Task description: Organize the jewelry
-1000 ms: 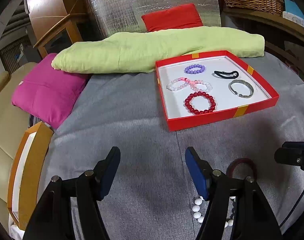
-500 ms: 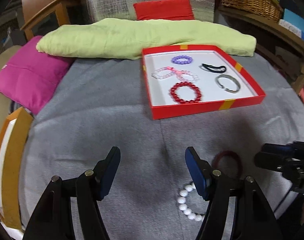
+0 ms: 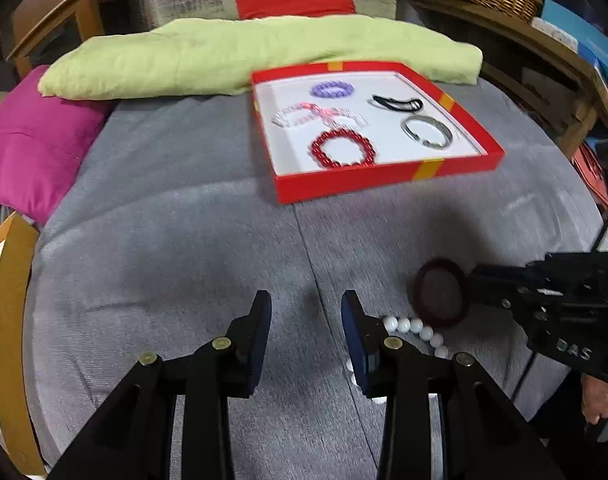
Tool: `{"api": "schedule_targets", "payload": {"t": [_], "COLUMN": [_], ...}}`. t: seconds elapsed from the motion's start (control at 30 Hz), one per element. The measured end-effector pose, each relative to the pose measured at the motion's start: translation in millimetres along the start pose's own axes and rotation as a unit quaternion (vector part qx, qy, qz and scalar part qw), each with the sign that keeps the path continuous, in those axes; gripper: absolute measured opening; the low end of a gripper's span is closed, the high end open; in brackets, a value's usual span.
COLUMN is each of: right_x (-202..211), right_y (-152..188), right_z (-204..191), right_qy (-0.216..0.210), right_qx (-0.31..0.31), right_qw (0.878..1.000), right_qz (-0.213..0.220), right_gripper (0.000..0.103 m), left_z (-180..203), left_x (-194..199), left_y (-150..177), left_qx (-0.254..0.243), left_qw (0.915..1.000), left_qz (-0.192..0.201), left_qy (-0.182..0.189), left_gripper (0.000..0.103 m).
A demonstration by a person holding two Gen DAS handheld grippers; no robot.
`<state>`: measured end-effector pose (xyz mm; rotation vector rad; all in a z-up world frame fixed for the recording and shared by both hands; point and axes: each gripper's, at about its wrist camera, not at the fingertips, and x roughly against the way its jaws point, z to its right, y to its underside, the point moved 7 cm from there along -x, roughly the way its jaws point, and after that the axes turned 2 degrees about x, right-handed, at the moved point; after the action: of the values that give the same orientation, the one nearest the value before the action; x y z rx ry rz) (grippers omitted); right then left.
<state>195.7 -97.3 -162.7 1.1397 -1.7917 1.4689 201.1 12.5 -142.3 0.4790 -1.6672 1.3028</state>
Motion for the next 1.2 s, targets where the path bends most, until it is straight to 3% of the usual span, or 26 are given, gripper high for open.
{"api": "schedule_targets", "payload": {"t": [0.1,0.7,0.93,1.0,1.1,1.2], "right_x": [0,19,22,20,14,6], "right_y": [0,-10,-11,-9,-6,-2], "right_z": [1,57,50,44,37,32], "right_qy": [0.012,0.056,0.001,-0.008,-0.009,-0.002], "right_qx": [0.007,-0.072,-0.089,-0.083,-0.070,-0.058], "right_qw": [1.000,0.995,0.996,0.996,0.997,0.998], "right_qz": [0.005,0.029,0.024,0.017,0.002,-0.011], "right_gripper": [0.009,0.008,0.009,0.017,0.020,0.020], "left_z": [6,37,34,36,38,40], "left_x": [1,1,-8,-9,-13,-14], "left_y": [2,14,18,21,24,25], "left_qx": [-0.010,-0.078,-0.084,-0.089,-0.101,-0.105], "left_qw": [0.9998,0.9953,0.9951,0.9944,0.9931,0.9926], "left_qz": [-0.003,-0.011,-0.025,-0.030,-0.036,-0.035], "left_qy": [0.016,0.057,0.046,0.049,0.049,0.049], "left_gripper": [0.038,0.038,0.038,0.037,0.019,0.014]}}
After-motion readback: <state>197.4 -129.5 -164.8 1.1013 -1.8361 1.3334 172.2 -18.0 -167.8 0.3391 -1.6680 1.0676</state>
